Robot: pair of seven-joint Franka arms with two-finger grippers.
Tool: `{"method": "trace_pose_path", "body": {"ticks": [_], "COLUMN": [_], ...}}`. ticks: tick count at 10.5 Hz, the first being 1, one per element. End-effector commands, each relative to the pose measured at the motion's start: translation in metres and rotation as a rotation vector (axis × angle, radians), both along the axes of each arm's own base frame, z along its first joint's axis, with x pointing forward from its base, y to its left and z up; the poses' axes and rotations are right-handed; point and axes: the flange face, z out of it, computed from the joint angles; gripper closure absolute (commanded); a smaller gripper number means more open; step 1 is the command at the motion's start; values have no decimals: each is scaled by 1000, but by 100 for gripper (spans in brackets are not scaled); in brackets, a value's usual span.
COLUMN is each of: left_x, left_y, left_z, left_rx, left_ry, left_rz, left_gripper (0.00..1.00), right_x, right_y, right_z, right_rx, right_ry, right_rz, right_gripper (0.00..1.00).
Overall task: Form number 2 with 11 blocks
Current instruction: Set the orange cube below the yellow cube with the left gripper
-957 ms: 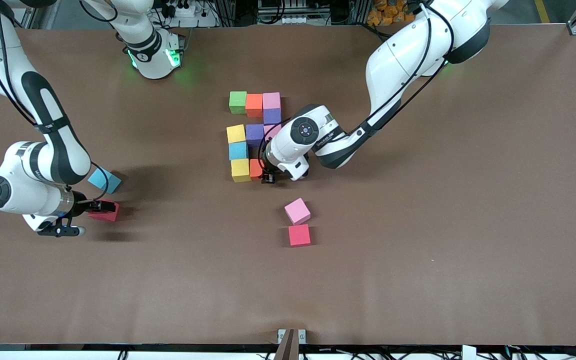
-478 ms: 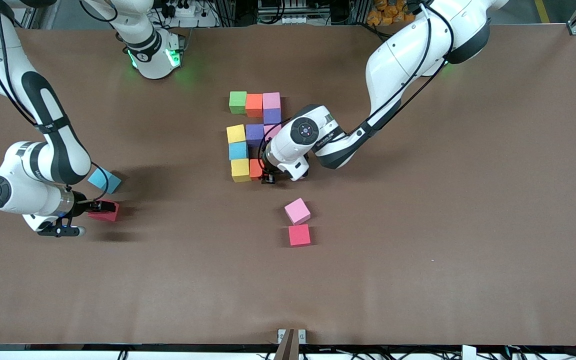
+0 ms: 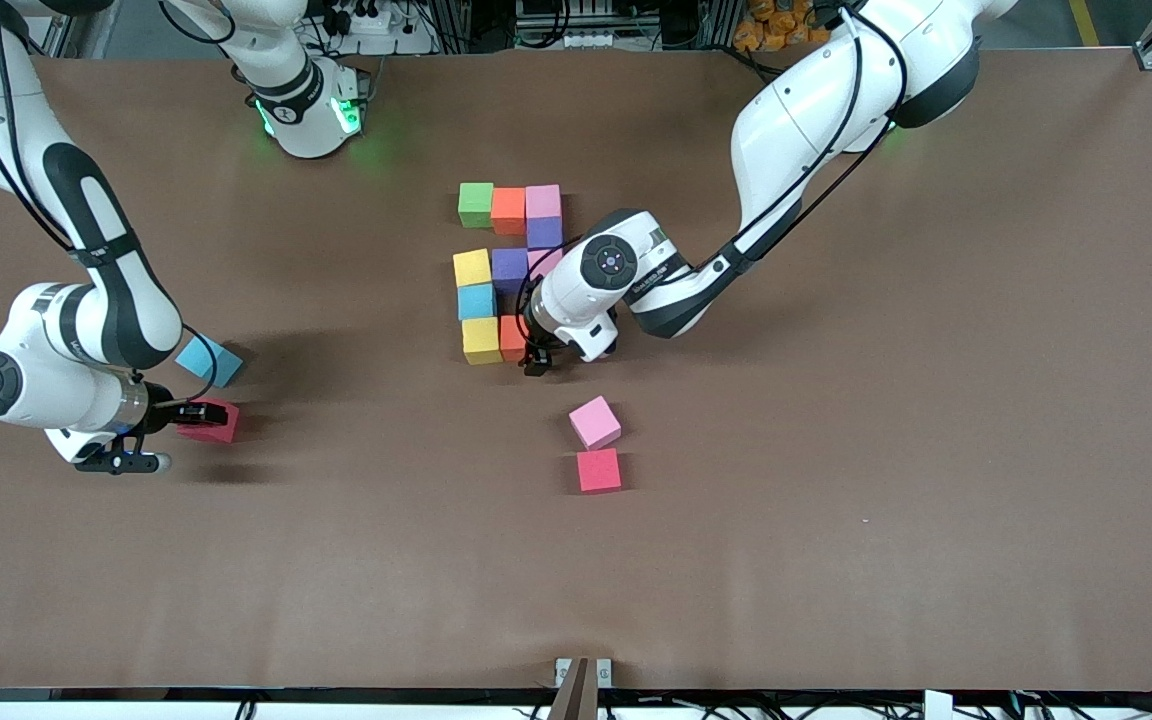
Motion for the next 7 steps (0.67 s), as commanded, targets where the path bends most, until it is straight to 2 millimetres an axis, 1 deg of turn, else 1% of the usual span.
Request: {"method": "trace_pose_path", "body": {"ticks": [1, 2, 3, 4, 5, 6, 7], "left_x": [3, 9, 13, 11, 10, 7, 8], "left_y": [-4, -1, 0, 0, 0, -1, 1], "left_z": [3, 12, 21, 25, 36, 46, 63], "left_rx": [-13, -17, -18, -10, 2, 15, 15], "left_ry": [5, -8, -19, -12, -15, -7, 6], "left_rz": [21, 26, 26, 18, 8, -6, -15], "left_gripper": [0, 0, 0, 0, 0, 0, 0], "right_x": [-2, -1, 2, 5, 9, 14, 20], "right_y": [3, 2, 7, 17, 25, 40, 60], "right_z": [0, 3, 8, 14, 22, 30, 40], "right_rx": [-5, -7, -7, -8, -7, -6, -10], "right_ry": [-2, -5, -8, -18, -30, -44, -54], "right_rz": [-2, -2, 5, 19, 30, 45, 40], "right_gripper": [100, 100, 100, 100, 100, 100, 100]}}
